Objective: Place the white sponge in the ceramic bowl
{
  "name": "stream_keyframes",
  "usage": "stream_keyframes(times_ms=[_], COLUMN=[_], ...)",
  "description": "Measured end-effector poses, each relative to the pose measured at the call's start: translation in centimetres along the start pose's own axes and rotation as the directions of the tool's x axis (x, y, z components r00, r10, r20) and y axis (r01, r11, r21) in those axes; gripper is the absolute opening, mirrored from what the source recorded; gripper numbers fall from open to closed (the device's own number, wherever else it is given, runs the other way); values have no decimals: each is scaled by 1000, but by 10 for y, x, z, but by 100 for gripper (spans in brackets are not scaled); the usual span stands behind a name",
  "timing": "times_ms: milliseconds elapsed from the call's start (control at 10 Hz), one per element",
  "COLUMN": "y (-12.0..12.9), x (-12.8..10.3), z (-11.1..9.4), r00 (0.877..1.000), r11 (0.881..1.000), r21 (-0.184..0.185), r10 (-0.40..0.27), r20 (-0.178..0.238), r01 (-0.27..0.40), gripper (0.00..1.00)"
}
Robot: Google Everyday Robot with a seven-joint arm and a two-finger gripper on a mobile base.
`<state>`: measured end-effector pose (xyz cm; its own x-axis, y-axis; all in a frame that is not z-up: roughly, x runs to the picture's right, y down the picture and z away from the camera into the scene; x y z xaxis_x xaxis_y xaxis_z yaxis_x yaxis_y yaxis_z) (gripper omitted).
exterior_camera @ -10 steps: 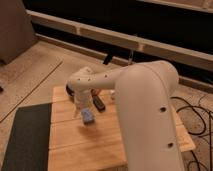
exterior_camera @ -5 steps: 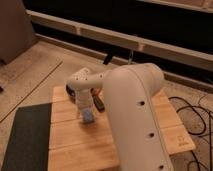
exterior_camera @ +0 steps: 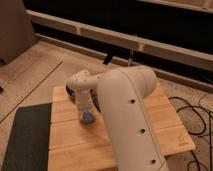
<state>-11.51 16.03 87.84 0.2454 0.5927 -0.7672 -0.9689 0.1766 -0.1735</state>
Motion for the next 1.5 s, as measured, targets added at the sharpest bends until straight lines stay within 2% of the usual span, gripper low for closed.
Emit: stream_keyframes(times_ms=[100,300,400,600,700,900,1100,1500], y=[1,2,5,15,19,11,-10,-6], x=[-7,-11,-14,-16,-16,-21,-26,-27], z=[-8,-20,-32,-71,-92,-142,-180,-180], r00=[999,997,994,981,973,949,932,931], r11=[1000,999,998,997,997,999,999,999], r21=[-18,-36,-52,-75,-72,-33,-2,-5], r10=[8,20,27,30,24,18,41,38], r20=[37,76,109,192,230,314,361,362], r01=[-7,-18,-21,-16,-7,-8,-43,-39], gripper=[22,5,0,0,0,0,0,0])
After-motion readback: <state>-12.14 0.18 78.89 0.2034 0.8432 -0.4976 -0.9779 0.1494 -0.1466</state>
